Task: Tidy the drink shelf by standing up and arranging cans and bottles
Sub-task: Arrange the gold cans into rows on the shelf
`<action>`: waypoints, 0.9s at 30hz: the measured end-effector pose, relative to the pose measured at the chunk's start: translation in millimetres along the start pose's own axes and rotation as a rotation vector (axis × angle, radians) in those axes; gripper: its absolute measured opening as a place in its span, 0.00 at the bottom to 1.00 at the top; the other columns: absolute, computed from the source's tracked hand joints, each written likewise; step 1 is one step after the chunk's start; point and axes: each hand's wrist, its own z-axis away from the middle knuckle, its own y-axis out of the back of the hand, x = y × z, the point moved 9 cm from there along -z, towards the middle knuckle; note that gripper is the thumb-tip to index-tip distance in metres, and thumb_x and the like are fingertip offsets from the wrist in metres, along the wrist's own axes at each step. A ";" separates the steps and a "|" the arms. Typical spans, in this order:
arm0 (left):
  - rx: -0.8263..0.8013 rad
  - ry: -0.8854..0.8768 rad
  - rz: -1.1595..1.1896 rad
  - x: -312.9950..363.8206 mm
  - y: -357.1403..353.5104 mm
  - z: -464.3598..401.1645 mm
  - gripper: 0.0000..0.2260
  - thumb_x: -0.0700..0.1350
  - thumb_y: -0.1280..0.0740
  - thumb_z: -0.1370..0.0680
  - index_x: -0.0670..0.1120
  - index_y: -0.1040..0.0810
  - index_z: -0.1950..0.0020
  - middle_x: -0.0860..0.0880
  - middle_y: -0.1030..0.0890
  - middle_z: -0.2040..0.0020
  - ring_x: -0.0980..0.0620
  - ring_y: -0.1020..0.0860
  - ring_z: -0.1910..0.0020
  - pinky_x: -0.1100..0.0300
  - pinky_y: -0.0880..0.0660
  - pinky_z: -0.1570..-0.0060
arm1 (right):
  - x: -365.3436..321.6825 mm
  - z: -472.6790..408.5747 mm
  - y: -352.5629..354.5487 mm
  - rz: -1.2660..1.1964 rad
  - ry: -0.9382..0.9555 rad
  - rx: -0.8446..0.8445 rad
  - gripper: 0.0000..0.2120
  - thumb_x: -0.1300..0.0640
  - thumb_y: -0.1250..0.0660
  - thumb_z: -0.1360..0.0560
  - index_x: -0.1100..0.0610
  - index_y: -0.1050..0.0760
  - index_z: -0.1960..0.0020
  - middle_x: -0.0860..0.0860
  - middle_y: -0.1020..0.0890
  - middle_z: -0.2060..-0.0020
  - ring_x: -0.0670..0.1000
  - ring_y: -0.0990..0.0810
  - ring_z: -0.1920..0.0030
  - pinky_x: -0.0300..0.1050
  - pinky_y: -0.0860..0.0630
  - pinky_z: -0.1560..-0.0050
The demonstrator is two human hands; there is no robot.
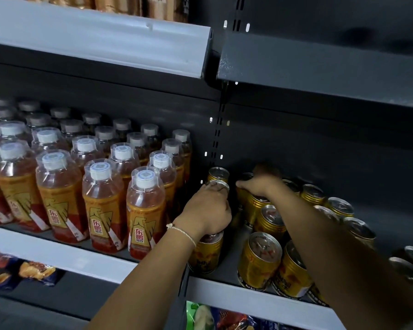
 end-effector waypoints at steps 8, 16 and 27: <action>0.029 -0.005 -0.035 0.4 -1.2 -1.9 0.23 0.47 0.44 0.19 0.43 0.36 0.24 0.45 0.37 0.23 0.49 0.43 0.23 0.55 0.52 0.23 | 9.5 -12.3 -2.5 -0.221 0.004 -0.159 0.32 0.60 0.24 0.28 0.54 0.31 0.27 0.56 0.25 0.34 0.57 0.25 0.39 0.48 0.26 0.47; 0.022 -0.025 -0.045 0.3 -2.0 -2.7 0.25 0.47 0.44 0.19 0.43 0.40 0.22 0.45 0.41 0.21 0.49 0.46 0.22 0.55 0.54 0.23 | 4.2 -16.4 -14.5 -0.107 -0.062 -0.191 0.35 0.37 0.29 0.26 0.56 0.31 0.27 0.56 0.26 0.31 0.58 0.24 0.35 0.45 0.31 0.53; 0.044 -0.040 -0.036 -1.8 -5.1 -7.0 0.25 0.47 0.44 0.19 0.43 0.40 0.22 0.44 0.40 0.22 0.49 0.46 0.22 0.57 0.55 0.24 | -10.5 -13.4 -8.2 -0.097 0.021 -0.080 0.26 0.46 0.23 0.29 0.58 0.25 0.38 0.53 0.23 0.48 0.52 0.24 0.52 0.43 0.28 0.63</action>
